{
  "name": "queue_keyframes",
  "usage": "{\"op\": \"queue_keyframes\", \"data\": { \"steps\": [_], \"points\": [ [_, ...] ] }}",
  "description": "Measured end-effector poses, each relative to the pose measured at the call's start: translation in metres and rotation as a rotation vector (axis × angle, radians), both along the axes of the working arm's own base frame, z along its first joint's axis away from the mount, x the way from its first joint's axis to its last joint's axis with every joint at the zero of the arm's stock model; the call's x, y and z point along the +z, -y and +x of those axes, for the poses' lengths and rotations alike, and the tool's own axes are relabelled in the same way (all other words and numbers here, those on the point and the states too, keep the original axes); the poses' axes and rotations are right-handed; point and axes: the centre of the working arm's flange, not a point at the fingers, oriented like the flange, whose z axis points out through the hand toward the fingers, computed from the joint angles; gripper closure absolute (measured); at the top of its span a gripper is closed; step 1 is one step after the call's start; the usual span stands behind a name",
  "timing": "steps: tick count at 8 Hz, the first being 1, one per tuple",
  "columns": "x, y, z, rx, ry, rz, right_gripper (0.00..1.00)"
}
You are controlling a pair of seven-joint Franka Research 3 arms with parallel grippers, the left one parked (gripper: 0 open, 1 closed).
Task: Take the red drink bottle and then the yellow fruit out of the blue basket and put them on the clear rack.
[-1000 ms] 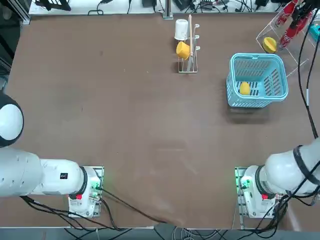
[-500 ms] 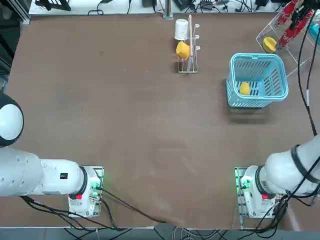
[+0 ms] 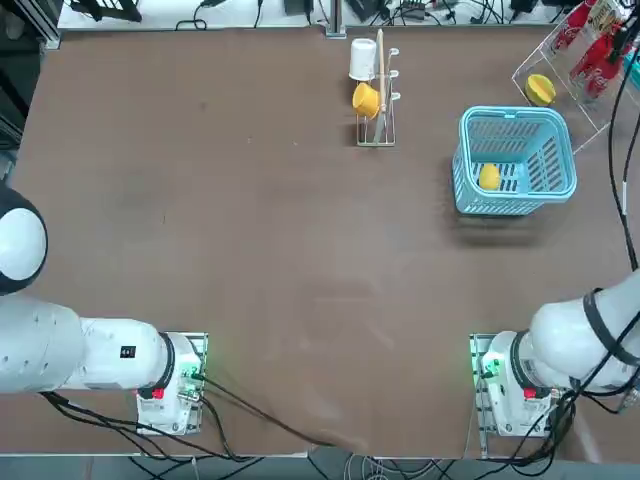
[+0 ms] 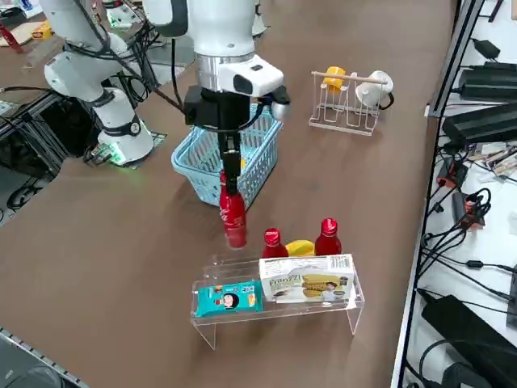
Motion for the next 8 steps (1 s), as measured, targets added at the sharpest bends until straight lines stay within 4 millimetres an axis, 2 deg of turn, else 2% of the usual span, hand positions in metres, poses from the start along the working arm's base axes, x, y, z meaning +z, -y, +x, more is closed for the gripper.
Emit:
{"op": "queue_keyframes", "data": {
  "steps": [3, 5, 8],
  "points": [
    [0.002, 0.032, -0.004, 0.058, 0.035, -0.023, 0.63],
    [-0.011, 0.051, -0.005, 0.075, 0.029, -0.025, 0.63],
    [-0.027, 0.062, -0.006, 0.067, 0.018, -0.02, 0.63]
  ]
}}
